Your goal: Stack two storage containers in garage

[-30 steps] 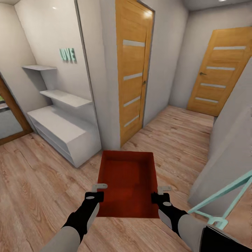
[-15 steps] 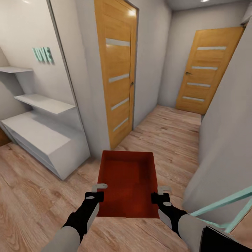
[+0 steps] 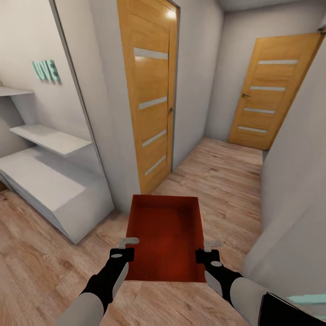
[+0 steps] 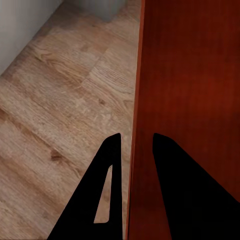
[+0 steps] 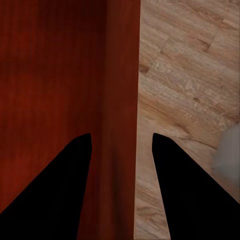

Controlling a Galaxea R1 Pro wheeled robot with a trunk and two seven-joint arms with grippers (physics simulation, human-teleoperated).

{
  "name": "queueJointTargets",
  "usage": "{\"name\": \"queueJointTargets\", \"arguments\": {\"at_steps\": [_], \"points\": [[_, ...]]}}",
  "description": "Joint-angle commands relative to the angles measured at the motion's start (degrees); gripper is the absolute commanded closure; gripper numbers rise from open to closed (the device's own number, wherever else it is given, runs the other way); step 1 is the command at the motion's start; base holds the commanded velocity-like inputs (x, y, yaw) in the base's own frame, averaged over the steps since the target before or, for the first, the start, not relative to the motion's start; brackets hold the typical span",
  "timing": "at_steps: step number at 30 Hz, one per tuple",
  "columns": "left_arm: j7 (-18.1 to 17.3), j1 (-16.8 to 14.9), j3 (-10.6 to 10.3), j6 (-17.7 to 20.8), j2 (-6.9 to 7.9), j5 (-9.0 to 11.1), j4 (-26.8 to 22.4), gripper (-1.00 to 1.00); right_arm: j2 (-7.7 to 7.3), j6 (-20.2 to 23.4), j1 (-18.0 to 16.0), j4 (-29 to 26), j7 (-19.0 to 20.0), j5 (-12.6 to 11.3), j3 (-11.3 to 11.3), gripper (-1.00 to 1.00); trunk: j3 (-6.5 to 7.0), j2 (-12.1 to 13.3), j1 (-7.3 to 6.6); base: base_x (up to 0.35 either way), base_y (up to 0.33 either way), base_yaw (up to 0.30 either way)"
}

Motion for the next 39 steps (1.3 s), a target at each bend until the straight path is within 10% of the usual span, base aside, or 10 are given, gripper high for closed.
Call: {"name": "queueJointTargets", "arguments": {"at_steps": [1, 39], "points": [[0.4, 0.0, 0.2, 0.6, 0.04, -1.1, -0.1, 1.00, -0.30, -0.3, -0.1, 0.3, -0.2, -0.5, -0.3, 1.00, -0.09, -0.1, 0.06, 0.322, 0.000, 0.000], [0.4, 0.0, 0.2, 0.6, 0.04, -1.1, -0.1, 1.00, -0.30, -0.3, -0.1, 0.3, -0.2, -0.5, -0.3, 1.00, -0.09, -0.1, 0.06, 0.322, 0.000, -0.140]]}}
